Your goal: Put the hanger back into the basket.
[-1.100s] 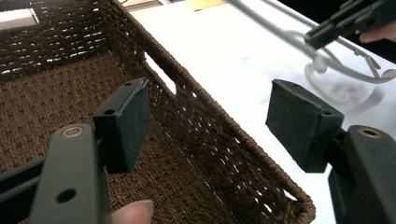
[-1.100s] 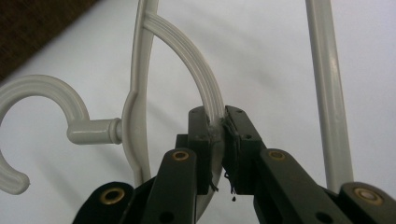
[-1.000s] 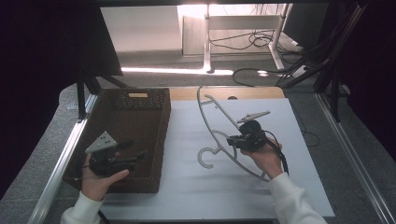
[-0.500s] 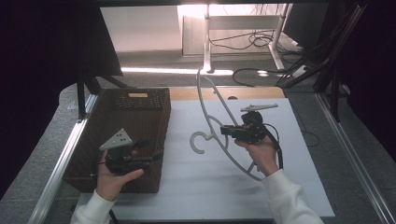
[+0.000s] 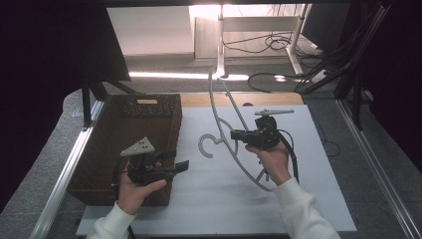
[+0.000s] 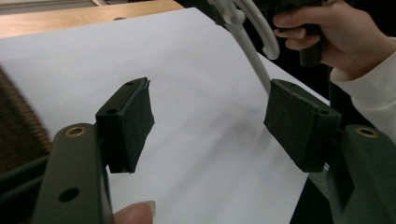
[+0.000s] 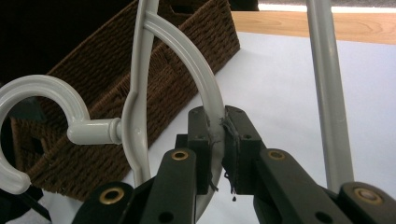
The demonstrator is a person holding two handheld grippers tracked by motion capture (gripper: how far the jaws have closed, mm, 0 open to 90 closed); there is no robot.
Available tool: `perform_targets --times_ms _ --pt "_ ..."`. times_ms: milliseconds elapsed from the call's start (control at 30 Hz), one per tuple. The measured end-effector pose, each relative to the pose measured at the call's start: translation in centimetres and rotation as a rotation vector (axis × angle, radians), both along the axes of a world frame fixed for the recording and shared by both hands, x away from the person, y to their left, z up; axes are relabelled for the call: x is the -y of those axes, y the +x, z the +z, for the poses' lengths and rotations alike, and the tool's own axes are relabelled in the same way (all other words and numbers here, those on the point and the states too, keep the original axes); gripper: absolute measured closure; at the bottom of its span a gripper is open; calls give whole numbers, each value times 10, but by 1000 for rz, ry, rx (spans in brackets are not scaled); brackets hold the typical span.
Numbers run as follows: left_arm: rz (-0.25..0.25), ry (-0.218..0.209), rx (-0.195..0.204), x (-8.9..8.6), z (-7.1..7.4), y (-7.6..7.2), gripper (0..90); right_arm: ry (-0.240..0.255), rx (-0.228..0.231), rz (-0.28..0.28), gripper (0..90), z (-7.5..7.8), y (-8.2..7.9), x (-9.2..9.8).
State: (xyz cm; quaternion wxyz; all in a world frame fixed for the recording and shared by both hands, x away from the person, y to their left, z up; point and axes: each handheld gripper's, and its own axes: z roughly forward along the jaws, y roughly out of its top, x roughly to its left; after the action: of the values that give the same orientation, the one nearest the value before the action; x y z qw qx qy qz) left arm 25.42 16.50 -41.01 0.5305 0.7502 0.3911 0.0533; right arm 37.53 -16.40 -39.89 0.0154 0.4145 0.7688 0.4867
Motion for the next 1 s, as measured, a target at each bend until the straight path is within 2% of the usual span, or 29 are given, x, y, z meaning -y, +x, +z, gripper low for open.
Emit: perform_targets --times_ms 33,100,167,267,300,333,367,400,467,567,700,867,1000 --pt "0 0 0 0 0 0 320 0 0 0 818 0 0 0" --pt "-23 3 6 13 1 2 324 21 -2 -9 819 -2 2 -1" --pt "-29 2 8 18 2 4 329 41 -5 -16 818 -2 3 -1" --pt "-53 -6 -3 32 1 8 333 55 -5 -21 818 -2 3 -1" --pt "-68 -9 -11 42 0 10 339 60 -2 -27 818 -2 3 -1" --pt "-68 -9 -11 42 0 10 340 63 -2 -29 818 -2 3 -2" --pt "-84 -15 -13 52 -1 12 342 67 -3 -31 819 -3 4 -2" --pt "-84 -15 -13 52 -1 12 344 67 -3 -31 819 -3 4 -2" --pt "-101 -35 -32 65 -5 17 347 78 -7 -38 819 -4 5 -2" --pt "-107 -58 -49 73 -9 21 349 83 -5 -46 819 -5 5 -3" --pt "-127 -86 -49 85 -17 24 353 101 4 -62 819 -6 4 -4" --pt "-120 -116 -53 96 -26 26 364 126 1 -83 818 -8 5 -2" --pt "-111 -135 -62 103 -31 28 406 160 1 -102 819 -9 5 0"
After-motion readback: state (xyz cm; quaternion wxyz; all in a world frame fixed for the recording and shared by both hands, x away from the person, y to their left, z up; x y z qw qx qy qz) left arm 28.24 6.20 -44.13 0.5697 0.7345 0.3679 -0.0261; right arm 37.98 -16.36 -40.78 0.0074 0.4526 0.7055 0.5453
